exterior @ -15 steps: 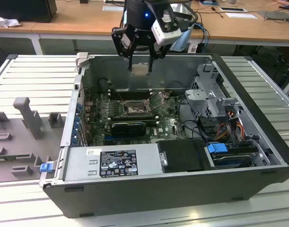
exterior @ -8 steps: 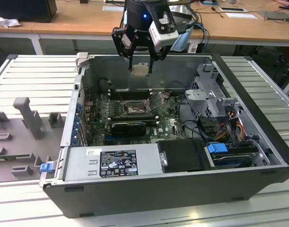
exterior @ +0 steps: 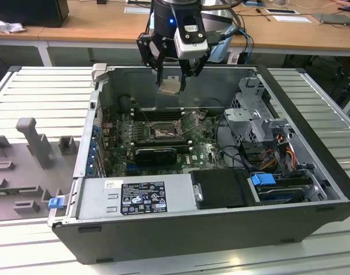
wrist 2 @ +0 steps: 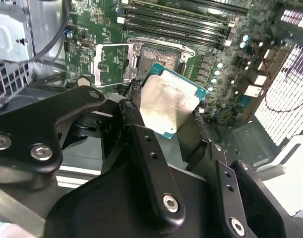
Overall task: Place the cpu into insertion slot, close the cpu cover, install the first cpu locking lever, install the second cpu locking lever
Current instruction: 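Place the cpu into insertion slot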
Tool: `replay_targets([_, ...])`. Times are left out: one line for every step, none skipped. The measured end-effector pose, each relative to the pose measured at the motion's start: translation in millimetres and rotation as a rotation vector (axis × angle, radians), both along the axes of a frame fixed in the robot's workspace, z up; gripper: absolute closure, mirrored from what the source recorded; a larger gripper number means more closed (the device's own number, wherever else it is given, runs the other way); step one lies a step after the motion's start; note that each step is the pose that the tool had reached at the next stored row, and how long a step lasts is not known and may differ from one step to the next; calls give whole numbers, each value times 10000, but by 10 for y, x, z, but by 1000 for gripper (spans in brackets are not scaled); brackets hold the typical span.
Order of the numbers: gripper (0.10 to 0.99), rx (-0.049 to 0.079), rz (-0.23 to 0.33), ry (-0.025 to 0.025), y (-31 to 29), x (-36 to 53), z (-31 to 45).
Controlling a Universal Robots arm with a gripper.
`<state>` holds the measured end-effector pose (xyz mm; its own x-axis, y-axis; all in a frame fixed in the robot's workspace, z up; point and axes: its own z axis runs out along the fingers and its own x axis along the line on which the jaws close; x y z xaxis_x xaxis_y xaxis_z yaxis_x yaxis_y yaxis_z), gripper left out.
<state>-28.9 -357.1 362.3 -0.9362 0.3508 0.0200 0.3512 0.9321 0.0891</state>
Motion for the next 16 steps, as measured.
replay_targets([553, 0, -154, 0, 0, 0, 0])
replay_targets([553, -1, -324, 0, 0, 0, 0])
replay_targets([553, -1, -516, 0, 0, 0, 0])
replay_targets([553, 0, -651, 0, 0, 0, 0])
replay_targets([553, -1, -1040, 0, 0, 0, -1])
replay_targets([553, -1, -1371, 0, 0, 0, -1])
replay_targets([553, -1, -1570, 1, 0, 0, -1])
replay_targets([553, -1, -1717, 1, 0, 0, -1])
replay_targets([553, -1, -1878, 1, 0, 0, -1])
replay_targets([553, -2, -2117, 1, 0, 0, -1])
replay_targets([553, -1, -2495, 1, 0, 0, -2])
replay_targets([553, -1, -2794, 0, 0, 0, -3])
replay_targets([553, -1, -3002, 0, 0, 0, -3])
replay_targets([553, 0, -3145, 0, 0, 0, -4])
replay_targets([553, -1, -3455, 0, 0, 0, -5])
replay_targets([553, -1, -3651, 0, 0, 0, -6])
